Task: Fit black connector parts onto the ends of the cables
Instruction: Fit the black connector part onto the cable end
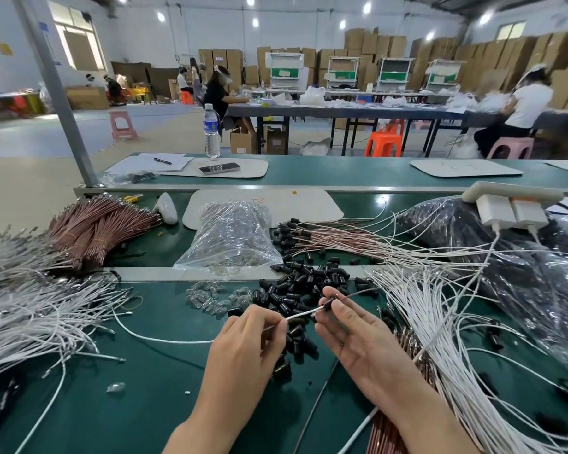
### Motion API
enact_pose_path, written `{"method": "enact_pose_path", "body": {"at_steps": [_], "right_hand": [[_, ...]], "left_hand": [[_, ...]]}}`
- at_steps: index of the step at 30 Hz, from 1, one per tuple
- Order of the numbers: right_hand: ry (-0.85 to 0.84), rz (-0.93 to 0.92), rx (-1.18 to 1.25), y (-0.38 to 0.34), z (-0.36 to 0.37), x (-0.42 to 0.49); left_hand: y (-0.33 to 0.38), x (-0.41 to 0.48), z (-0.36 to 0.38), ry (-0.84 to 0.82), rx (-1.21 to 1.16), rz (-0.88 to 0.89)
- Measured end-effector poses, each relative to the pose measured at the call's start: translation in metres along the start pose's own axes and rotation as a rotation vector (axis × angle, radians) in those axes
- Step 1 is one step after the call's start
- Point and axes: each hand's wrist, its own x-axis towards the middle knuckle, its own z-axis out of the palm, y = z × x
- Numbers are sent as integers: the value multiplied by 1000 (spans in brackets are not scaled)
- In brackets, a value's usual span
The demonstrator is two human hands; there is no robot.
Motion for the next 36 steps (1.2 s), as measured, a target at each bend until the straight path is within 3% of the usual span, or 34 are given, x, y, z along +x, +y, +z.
{"method": "enact_pose_path", "body": {"at_steps": [14,17,27,36], "right_hand": [[-171,106,-95,1,3,-7],[-149,105,-215,5,6,-7],[-157,80,-276,10,9,-5],[-1,-15,-278,12,9,-3]], "left_hand": [[0,-1,-1,-75,-180,-51],[3,-1,-3,-117,-218,-35],[-1,2,0,-217,-272,-74],[-6,4,3,-133,-297,-79]]}}
